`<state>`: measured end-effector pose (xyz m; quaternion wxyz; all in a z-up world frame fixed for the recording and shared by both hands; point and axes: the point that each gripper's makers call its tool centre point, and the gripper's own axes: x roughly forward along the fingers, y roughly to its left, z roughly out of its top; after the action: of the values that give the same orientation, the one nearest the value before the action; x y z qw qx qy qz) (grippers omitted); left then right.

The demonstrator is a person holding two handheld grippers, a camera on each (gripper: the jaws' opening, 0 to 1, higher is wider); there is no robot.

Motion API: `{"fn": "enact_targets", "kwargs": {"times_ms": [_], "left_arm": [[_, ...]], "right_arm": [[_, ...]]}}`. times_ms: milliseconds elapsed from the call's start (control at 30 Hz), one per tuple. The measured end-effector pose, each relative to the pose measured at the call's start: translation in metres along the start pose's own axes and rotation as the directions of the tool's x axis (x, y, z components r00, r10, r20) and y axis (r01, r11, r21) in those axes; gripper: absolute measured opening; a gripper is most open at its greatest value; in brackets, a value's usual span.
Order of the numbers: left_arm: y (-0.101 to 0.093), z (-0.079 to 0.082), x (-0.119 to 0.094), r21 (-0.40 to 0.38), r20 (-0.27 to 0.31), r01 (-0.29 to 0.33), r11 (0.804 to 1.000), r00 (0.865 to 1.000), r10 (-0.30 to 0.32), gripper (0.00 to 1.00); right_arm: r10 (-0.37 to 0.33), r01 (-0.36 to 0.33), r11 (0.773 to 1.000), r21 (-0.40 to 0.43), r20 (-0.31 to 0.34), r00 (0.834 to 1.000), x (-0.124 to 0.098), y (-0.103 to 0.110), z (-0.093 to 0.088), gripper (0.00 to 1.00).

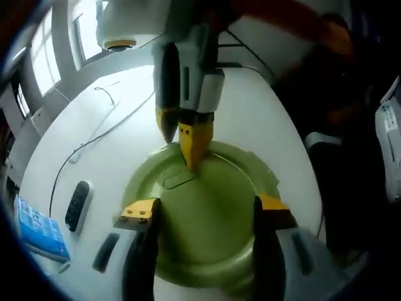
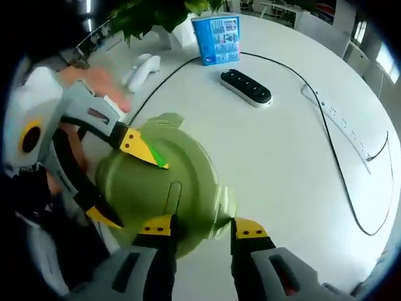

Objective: Pick up the tomato from the tabletop place it into the food storage container close the lid and lock the latches

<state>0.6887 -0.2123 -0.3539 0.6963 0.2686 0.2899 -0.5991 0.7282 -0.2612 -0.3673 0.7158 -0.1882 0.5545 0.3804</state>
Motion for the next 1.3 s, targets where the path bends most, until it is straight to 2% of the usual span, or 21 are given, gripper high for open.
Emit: {"fn": "enact_targets", "kwargs": {"times_ms": [167, 433, 567, 633, 800, 933, 1000, 1167, 1300], "left_arm": [[-0.0027, -0.0009, -0.0001, 0.003, 0.01, 0.003, 1.0, 1.0, -0.003, 0.48], [-0.0025, -0.0012, 0.0004, 0.003, 0.012, 0.004, 1.0, 1.0, -0.004, 0.48], [0.0004, -0.0018, -0.0006, 0.0, -0.001, 0.001, 1.0, 1.0, -0.001, 0.47], [0.0007, -0.0025, -0.001, 0.0, -0.002, 0.002, 1.0, 1.0, -0.002, 0.47], [0.0019, -0.0029, -0.0019, 0.003, 0.007, 0.008, 1.0, 1.0, -0.008, 0.47], [0.0026, -0.0027, -0.0019, 0.006, 0.013, 0.012, 1.0, 1.0, -0.012, 0.47], [0.0032, -0.0027, -0.002, 0.008, 0.018, 0.016, 1.0, 1.0, -0.016, 0.47], [0.0063, 0.0046, 0.0031, 0.012, 0.036, 0.017, 1.0, 0.999, -0.017, 0.42], [0.006, 0.0035, 0.0025, 0.019, 0.046, 0.019, 1.0, 0.999, -0.02, 0.42]], "right_arm": [[0.06, -0.059, 0.998, 0.029, -0.007, 0.998, 0.002, -0.0001, -0.0017, 0.26], [0.149, -0.149, 0.989, -0.002, -0.008, 0.989, 0.0062, -0.0022, -0.0006, 0.28], [0.136, -0.136, 0.991, 0.009, -0.077, 0.988, 0.007, -0.0002, -0.0008, 0.28], [0.127, -0.123, 0.992, 0.039, -0.136, 0.982, 0.0067, -0.0002, -0.003, 0.28], [0.137, -0.124, 0.989, 0.075, -0.203, 0.97, 0.0082, 0.0001, -0.0019, 0.28], [0.13, -0.118, 0.991, 0.069, -0.203, 0.97, 0.0071, 0.0009, -0.0025, 0.28], [0.129, -0.106, 0.987, 0.12, -0.199, 0.971, 0.0067, 0.0019, -0.0043, 0.28], [0.12, -0.09, 0.985, 0.144, -0.221, 0.968, 0.007, 0.0031, -0.0045, 0.27], [0.136, -0.095, 0.978, 0.187, -0.22, 0.966, 0.0074, 0.0021, -0.0068, 0.25]]}}
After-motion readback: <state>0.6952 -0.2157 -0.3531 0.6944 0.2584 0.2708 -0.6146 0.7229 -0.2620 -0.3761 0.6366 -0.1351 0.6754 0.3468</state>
